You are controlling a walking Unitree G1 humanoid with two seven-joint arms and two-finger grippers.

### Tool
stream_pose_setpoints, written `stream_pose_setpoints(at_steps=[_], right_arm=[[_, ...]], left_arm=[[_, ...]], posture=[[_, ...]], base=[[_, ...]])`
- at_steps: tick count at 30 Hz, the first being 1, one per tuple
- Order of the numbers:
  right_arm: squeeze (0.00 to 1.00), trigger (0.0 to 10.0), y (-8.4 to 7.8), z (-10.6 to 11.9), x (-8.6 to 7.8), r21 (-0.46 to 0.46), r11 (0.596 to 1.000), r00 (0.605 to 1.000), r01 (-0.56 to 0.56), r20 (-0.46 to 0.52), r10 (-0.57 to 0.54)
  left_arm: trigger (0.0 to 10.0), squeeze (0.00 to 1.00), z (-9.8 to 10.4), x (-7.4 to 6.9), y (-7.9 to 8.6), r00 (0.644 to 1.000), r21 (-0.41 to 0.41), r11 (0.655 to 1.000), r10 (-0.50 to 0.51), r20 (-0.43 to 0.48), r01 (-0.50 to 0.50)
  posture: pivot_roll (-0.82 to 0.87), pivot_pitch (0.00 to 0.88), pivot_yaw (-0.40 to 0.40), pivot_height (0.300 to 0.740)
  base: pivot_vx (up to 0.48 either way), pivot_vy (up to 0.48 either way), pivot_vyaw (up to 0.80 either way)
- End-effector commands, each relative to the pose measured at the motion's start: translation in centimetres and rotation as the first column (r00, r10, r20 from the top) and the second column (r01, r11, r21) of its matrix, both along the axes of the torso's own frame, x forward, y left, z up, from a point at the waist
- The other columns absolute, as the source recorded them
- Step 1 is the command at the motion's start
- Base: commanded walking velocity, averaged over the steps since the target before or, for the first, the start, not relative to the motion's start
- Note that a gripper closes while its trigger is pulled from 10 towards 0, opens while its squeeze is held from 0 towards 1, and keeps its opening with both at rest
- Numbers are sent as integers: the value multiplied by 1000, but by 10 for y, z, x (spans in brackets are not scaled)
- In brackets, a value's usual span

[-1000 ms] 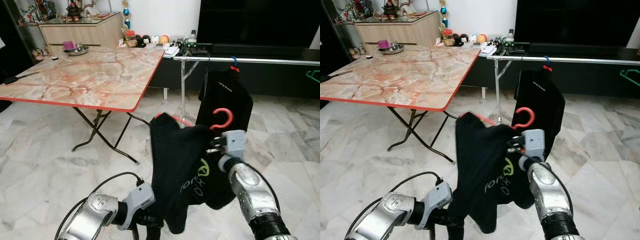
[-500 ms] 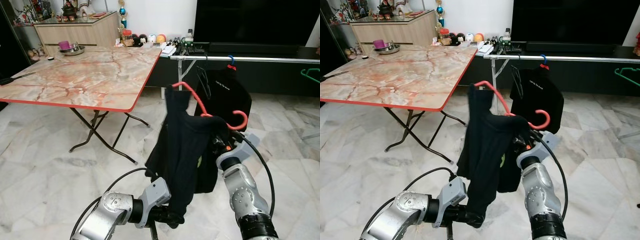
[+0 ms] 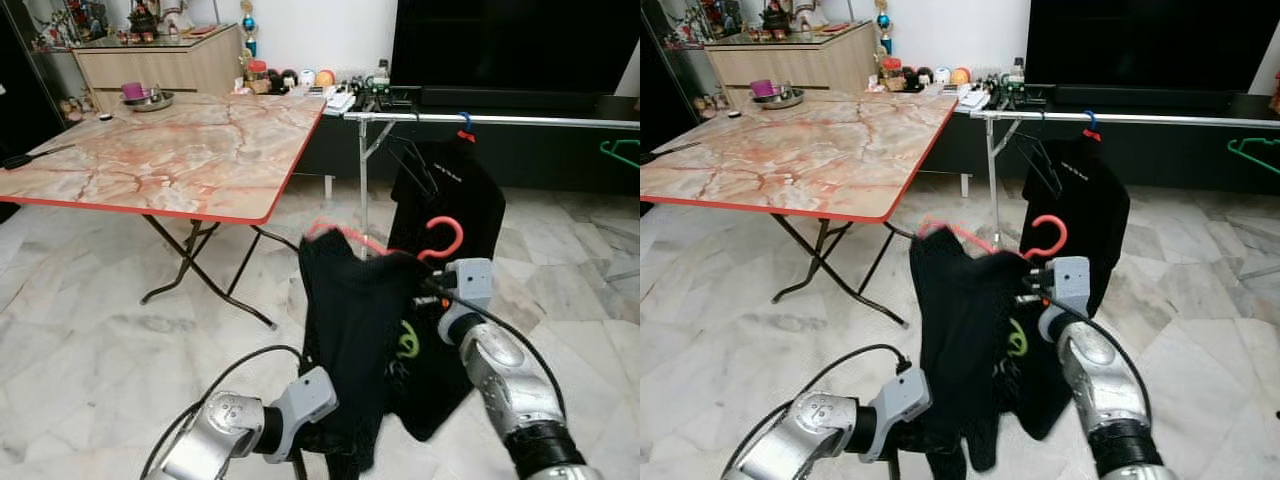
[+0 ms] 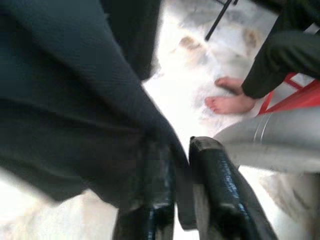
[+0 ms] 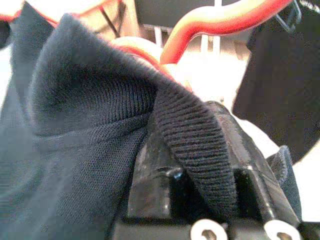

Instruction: Hang hanger

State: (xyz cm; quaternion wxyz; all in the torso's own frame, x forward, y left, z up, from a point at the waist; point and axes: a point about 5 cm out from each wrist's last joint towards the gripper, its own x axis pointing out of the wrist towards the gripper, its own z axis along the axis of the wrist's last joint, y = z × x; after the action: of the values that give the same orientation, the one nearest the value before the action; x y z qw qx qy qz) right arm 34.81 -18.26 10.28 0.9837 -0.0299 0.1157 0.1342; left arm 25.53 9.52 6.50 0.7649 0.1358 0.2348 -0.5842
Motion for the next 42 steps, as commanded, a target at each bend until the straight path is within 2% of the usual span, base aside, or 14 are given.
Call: stream_pose_setpoints(at_steps=[1, 3, 9, 10, 11, 13, 18, 19, 20, 21, 22, 28, 35, 42], right_arm=[[0, 10000, 3, 9, 4, -70, 994, 996, -84, 12, 85], [0, 10000, 0, 6, 0, -173, 966, 981, -192, -29, 190], [0, 10000, 0, 7, -5, -239, 900, 931, -365, -65, 360], [0, 10000, 1, 8, -7, -242, 879, 912, -410, -75, 404], [0, 10000, 3, 7, -14, -250, 814, 851, -524, -109, 514], [0, 10000, 5, 4, -21, -267, 746, 791, -610, -143, 595], [0, 10000, 3, -3, -28, -271, 669, 721, -692, -222, 656], [0, 10000, 3, -3, -31, -254, 635, 684, -729, -237, 690], [0, 10000, 4, -3, -33, -251, 616, 664, -747, -244, 707], [0, 10000, 4, -3, -33, -251, 616, 664, -747, -244, 707], [0, 10000, 3, -3, -33, -251, 602, 651, -758, -251, 716], [0, 10000, 7, -2, -31, -253, 591, 641, -766, -240, 728], [0, 10000, 18, -1, -37, -213, 526, 566, -823, -225, 793], [0, 10000, 20, -2, -38, -209, 519, 557, -829, -228, 798]], left_arm=[[10000, 1000, 1, 3, 5, 1000, 22, 1000, -3, 9, 3], [10000, 1000, 0, 7, 15, 1000, 72, 997, 9, 29, -11], [10000, 1000, -2, 20, 34, 992, 166, 982, 76, 97, -91], [10000, 1000, -2, 22, 37, 991, 167, 980, 91, 103, -107], [10000, 1000, -1, 24, 40, 989, 168, 978, 104, 107, -121], [10000, 1000, -3, 24, 42, 990, 182, 977, 95, 106, -113], [10000, 1000, -9, 25, 44, 990, 233, 968, 65, 125, -93], [10000, 1000, -10, 27, 44, 987, 246, 963, 74, 143, -108], [10000, 773, -11, 27, 45, 987, 263, 959, 69, 146, -106], [10000, 773, -11, 27, 45, 987, 263, 959, 69, 146, -106], [10000, 0, -13, 27, 46, 988, 272, 956, 68, 141, -105], [10000, 0, -18, 20, 48, 994, 275, 958, 52, 98, -77], [10000, 0, -22, 26, 50, 985, 263, 952, 125, 122, -154], [10000, 0, -20, 30, 48, 981, 256, 951, 139, 136, -171]], posture=[[92, 0, 4, 740], [94, 0, 3, 740], [98, 0, 2, 740], [98, 0, 2, 740], [97, 0, 2, 740], [98, 0, 6, 740], [105, 0, 2, 740], [107, 0, -1, 740], [106, 0, -4, 740], [106, 0, -4, 740], [107, 0, -4, 740], [114, 0, -17, 740], [122, 0, -29, 740], [121, 0, -31, 740]], base=[[0, 0, 0], [0, 0, 0], [0, 0, 0], [0, 0, 0], [0, 0, 0], [0, 0, 0], [0, 0, 0], [0, 0, 0], [0, 0, 0], [0, 0, 0], [0, 0, 0], [0, 0, 0], [0, 0, 0], [0, 0, 0]])
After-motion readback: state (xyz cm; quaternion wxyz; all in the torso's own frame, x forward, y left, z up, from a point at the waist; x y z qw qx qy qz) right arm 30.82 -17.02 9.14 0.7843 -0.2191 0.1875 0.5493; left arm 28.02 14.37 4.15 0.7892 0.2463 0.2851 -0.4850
